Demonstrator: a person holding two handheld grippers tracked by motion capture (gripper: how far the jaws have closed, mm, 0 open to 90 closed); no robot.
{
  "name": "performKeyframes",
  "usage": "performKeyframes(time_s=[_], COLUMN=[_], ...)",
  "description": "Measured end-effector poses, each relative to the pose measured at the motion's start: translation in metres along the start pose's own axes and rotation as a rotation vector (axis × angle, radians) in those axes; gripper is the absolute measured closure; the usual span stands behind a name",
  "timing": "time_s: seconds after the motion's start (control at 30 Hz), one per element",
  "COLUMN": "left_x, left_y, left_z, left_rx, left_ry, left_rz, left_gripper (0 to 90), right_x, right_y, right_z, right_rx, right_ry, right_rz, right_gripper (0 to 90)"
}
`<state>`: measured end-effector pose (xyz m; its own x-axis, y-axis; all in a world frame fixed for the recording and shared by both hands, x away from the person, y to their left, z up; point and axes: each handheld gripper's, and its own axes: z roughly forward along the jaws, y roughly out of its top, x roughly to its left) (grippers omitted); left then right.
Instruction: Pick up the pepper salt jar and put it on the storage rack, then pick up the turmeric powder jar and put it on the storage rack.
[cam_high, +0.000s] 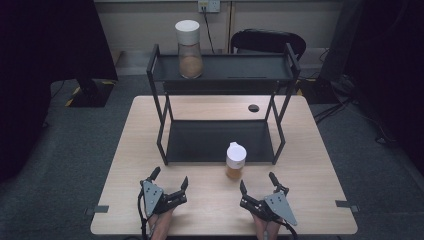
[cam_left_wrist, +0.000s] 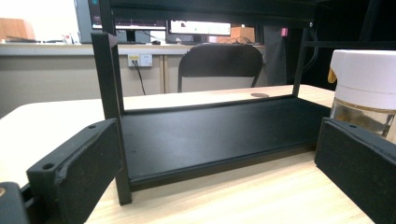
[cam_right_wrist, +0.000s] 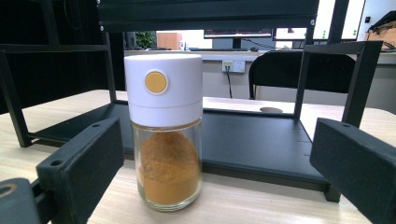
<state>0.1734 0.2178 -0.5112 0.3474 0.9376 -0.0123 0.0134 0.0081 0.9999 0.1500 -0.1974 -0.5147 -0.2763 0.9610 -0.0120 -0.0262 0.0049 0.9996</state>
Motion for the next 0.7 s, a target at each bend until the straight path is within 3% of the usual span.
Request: performKeyframes(time_s=[0.17,0.7], left_x=[-0.0016,-0.0049], left_y=[-0.0064,-0.0057], left_z=[-0.0030,-0.0026], left_rx=[-0.037,-0.032], left_ry=[0.006,0.019], left_rz=[0.006,0.004], left_gripper=[0.2,0.6], right_x=[0.0000,0.0031], right_y=[0.0001,0.0002], right_z=[0.0000,-0.0003], right_rx=[0.001,0.001], right_ry=[0.000,-0.015], right_rz=[0.001,-0.007], right_gripper=[1.4,1.3])
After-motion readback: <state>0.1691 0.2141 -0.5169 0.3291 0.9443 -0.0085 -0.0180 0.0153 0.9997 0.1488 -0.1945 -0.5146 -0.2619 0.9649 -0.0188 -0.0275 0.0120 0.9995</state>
